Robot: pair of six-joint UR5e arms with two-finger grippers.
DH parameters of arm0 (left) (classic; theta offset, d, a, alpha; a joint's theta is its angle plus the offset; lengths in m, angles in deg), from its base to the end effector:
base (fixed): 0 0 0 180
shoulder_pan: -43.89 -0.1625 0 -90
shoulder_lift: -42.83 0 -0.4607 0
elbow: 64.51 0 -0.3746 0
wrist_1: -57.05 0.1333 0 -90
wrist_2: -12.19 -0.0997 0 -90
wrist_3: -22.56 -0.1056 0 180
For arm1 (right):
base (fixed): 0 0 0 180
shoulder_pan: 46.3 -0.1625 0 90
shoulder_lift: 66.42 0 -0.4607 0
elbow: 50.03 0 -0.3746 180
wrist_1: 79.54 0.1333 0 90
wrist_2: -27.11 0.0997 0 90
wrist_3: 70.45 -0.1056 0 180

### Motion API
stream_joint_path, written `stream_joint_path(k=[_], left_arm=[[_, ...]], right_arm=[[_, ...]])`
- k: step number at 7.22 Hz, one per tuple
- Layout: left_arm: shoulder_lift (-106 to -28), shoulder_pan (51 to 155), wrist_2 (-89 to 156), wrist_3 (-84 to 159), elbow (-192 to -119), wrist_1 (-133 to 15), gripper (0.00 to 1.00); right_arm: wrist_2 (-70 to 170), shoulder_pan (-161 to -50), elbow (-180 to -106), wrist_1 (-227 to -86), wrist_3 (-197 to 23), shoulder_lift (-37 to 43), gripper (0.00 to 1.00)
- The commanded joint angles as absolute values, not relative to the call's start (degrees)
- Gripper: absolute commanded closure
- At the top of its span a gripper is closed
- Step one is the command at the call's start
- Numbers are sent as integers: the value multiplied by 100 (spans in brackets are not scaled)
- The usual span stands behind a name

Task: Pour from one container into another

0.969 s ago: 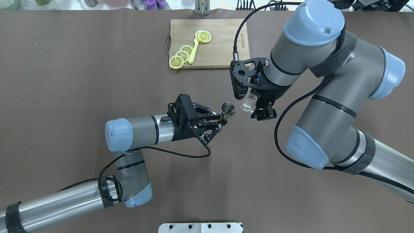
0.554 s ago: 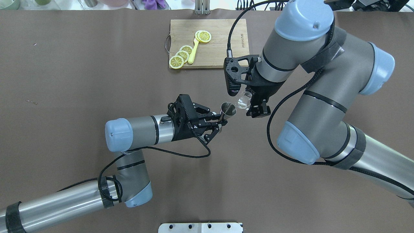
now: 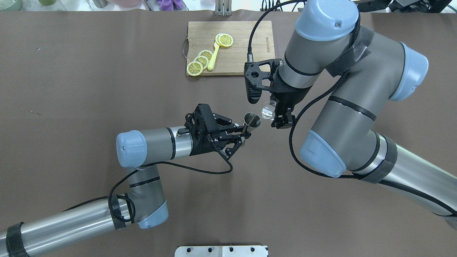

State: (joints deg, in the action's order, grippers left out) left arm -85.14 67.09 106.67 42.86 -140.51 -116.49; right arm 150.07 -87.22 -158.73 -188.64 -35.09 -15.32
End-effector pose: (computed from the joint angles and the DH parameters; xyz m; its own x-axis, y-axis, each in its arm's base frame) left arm 0.5906 -0.3892 0.2467 0.2082 0.9281 -0.3088 0.3719 0.2169 0.9026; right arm -0.4212 -0.4655 0.2120 -0.1027 -0.9946 -0.0130 0.6522 -0.0772 0.7541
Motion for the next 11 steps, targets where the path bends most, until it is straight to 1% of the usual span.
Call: stream_joint_path(k=[1,9,11], left_arm=[[-8514,6709,10667,4277,-14036,-11645,100],[-8505,6709,10667,4268,-14027,-11662,100],[-8505,6709,10667,4260,-14027,-11662,100]], right_arm=[[15007,-8717,-15866,-19124,-3450,-1623,100],[14937,-8717,-15822,-19951,-3107,-1913,100],[14937,-8682,-15630,-19978,-3107,-2080,100]])
